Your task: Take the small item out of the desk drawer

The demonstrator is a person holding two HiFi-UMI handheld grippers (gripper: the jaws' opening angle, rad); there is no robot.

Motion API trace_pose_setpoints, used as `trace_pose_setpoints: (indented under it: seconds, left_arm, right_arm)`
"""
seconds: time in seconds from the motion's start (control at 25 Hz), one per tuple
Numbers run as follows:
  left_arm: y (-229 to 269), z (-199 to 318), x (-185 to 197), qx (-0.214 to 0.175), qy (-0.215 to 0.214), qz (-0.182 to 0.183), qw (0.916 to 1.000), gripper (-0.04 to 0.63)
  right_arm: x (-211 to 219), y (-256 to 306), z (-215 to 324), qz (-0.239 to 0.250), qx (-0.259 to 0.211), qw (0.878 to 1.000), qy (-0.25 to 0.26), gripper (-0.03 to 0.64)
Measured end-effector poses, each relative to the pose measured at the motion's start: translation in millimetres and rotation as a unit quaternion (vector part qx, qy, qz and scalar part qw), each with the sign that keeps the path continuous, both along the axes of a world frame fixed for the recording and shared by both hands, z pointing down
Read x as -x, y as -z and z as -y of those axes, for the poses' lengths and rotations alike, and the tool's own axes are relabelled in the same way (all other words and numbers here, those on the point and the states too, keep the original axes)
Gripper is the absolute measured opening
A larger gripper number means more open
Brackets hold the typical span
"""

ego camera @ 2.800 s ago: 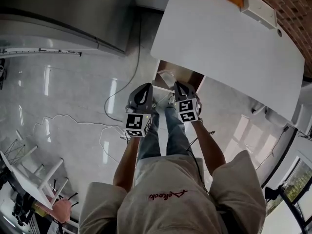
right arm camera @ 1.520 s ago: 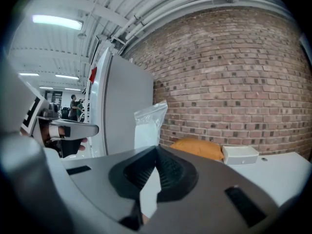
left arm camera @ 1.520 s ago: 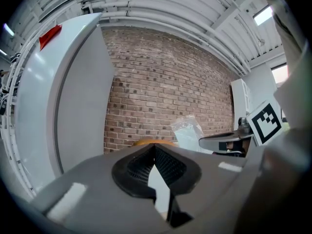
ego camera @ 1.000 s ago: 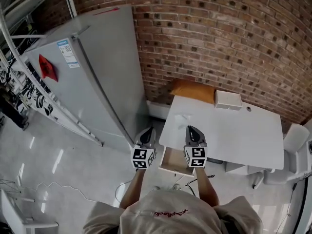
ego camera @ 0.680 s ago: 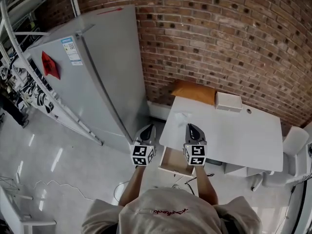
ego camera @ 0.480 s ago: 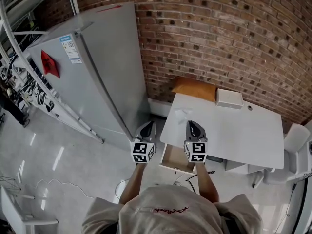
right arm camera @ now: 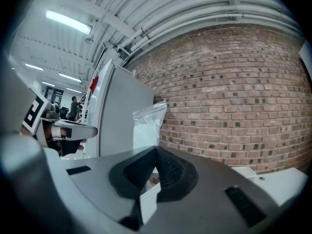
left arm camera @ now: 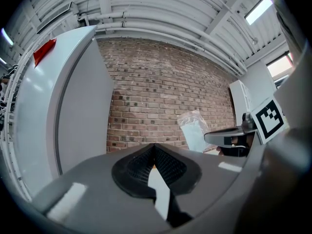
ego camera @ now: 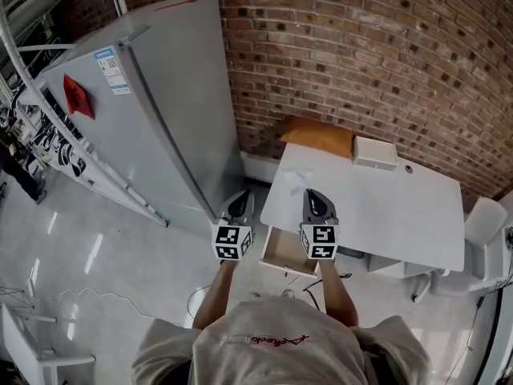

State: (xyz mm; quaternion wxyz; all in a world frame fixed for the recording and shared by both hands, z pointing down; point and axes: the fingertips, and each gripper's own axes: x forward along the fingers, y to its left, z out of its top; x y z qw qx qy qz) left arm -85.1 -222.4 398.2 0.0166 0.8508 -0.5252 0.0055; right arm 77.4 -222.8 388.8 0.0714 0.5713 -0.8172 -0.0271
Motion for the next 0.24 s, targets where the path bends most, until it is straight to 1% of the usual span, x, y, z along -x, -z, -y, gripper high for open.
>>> trace_pose_setpoints:
  seconds: [0.24]
  left_arm:
    - [-0.1,-1.6,-2.8,0.000,-0.001,0.001,1.0000,0.009]
  right_arm:
    - [-3.0,-1.0,-1.0,0.001,-0.001,1.000,-0.003,0.011]
